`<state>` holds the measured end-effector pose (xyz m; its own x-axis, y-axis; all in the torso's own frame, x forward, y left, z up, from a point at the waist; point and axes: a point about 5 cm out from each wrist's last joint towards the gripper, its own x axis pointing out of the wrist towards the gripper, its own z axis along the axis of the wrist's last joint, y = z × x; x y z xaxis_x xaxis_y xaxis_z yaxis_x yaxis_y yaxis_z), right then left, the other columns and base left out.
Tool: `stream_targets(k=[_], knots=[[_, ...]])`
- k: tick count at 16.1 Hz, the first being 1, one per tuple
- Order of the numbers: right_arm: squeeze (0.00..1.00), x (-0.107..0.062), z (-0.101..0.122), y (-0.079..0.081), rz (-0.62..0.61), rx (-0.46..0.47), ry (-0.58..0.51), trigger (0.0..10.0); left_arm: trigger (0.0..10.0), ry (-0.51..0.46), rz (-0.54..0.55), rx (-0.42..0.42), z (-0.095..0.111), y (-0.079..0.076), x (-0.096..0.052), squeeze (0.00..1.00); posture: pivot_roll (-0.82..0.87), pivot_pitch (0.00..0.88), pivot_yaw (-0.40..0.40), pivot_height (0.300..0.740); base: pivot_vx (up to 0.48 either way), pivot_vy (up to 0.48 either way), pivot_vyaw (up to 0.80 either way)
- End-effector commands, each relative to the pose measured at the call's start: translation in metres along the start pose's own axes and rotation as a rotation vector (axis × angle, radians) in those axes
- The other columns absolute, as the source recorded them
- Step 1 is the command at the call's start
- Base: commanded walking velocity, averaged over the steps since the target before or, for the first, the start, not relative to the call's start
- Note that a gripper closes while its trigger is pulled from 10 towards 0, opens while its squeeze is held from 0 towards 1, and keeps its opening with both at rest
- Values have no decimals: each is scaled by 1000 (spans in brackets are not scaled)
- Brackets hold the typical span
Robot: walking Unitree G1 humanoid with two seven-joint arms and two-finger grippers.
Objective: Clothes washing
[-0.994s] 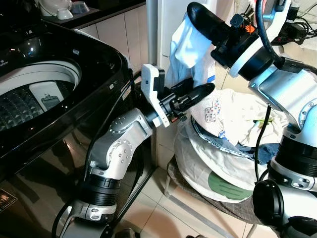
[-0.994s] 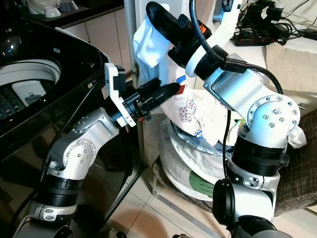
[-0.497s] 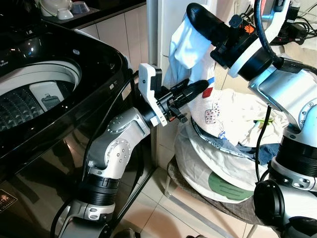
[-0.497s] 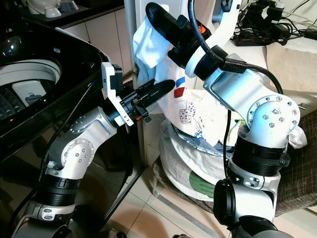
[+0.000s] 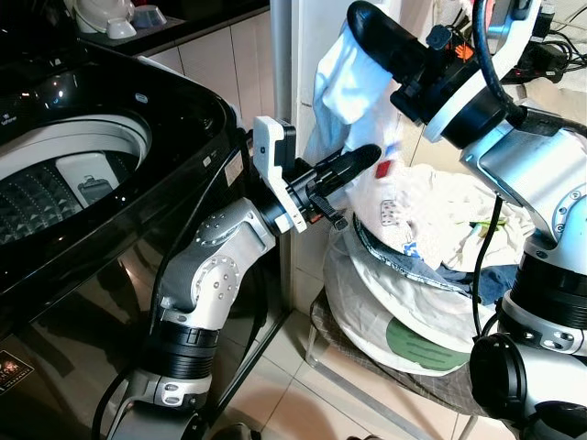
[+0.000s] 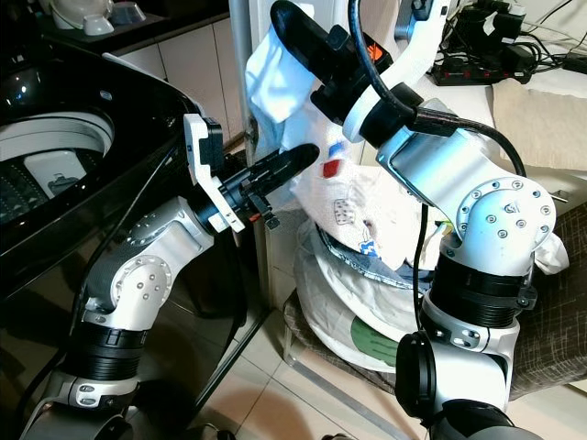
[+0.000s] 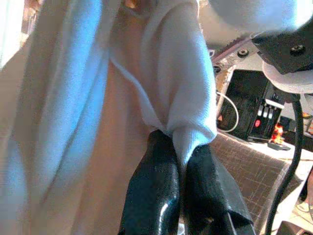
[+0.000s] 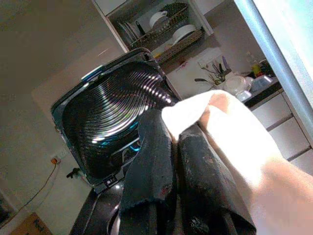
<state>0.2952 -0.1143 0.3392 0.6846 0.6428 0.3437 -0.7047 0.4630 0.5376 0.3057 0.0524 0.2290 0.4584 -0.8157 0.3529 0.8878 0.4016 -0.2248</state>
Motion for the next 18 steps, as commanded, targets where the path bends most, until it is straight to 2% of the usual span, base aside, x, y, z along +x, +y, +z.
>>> stream_targets(k=[1, 2, 3, 4, 5, 6, 7, 8, 9, 10, 11, 12, 13, 14, 16, 17, 18], knots=[[0, -2, 1, 2, -7, -23, -13, 0, 0, -19, 15, 13, 5, 4, 1, 0, -99, 0, 46, 740, 0, 0, 0], [0, -3, 2, -1, -45, -33, -19, 10000, 0, -36, 58, 37, 11, 10, 0, 0, -99, 0, 46, 740, 0, 0, 0], [604, -4, 2, -2, -63, -36, -24, 10000, 0, -43, 76, 48, 14, 13, 0, 0, -96, 0, 50, 740, 0, 0, 0], [1000, -4, 3, -4, -59, -20, -36, 10000, 0, -61, 121, 82, 23, 22, -2, 0, -92, 0, 53, 740, 0, 0, 0], [1000, -4, 4, -5, -56, -17, -38, 10000, 0, -69, 142, 101, 28, 25, -3, 0, -92, 0, 53, 740, 0, 0, 0], [1000, -8, 6, -8, -76, -42, -42, 10000, 0, -98, 218, 183, 49, 40, -8, 0, -87, 0, 60, 740, 0, 0, 0], [1000, -11, 8, -11, -106, -71, -46, 10000, 0, -108, 258, 243, 64, 47, -10, 0, -85, 0, 63, 740, 0, 0, 0], [0, -18, 10, -17, -160, -129, -44, 10000, 0, -122, 341, 381, 98, 61, -13, 0, -82, 0, 66, 740, 0, 0, 0], [0, -22, 11, -20, -184, -159, -37, 10000, 0, -129, 390, 467, 118, 68, -14, 0, -77, 0, 67, 740, 0, 0, 0], [0, -27, 10, -24, -217, -219, -7, 10000, 0, -120, 510, 659, 156, 80, -17, 0, -66, 0, 65, 740, 0, 0, 0], [0, -33, 6, -28, -249, -280, 37, 10000, 0, -144, 750, 1006, 220, 85, -26, 0, -60, 0, 65, 740, 0, 0, 0], [0, -36, 3, -31, -267, -298, 53, 10000, 0, -278, 883, 1208, 277, 69, -33, 0, -55, 0, 68, 740, 0, 0, 0], [0, -36, 3, -32, -273, -303, 56, 10000, 0, -325, 897, 1255, 292, 61, -34, 0, -53, 0, 71, 740, 0, 0, 0], [0, -37, 0, -33, -287, -320, 60, 10000, 0, -370, 926, 1368, 313, 48, -34, 0, -53, 0, 80, 740, 0, 0, 0], [0, -37, -3, -34, -300, -334, 64, 10000, 0, -360, 963, 1487, 328, 39, -33, 0, -54, 0, 94, 740, 0, 0, 0], [0, -37, -6, -34, -303, -342, 67, 10000, 0, -312, 978, 1535, 329, 40, -32, 0, -59, 0, 103, 740, 0, 0, 0], [0, -39, -13, -35, -309, -369, 98, 10000, 0, 30, 991, 1526, 301, 73, -30, 0, -59, 0, 103, 740, 0, 0, 0]])
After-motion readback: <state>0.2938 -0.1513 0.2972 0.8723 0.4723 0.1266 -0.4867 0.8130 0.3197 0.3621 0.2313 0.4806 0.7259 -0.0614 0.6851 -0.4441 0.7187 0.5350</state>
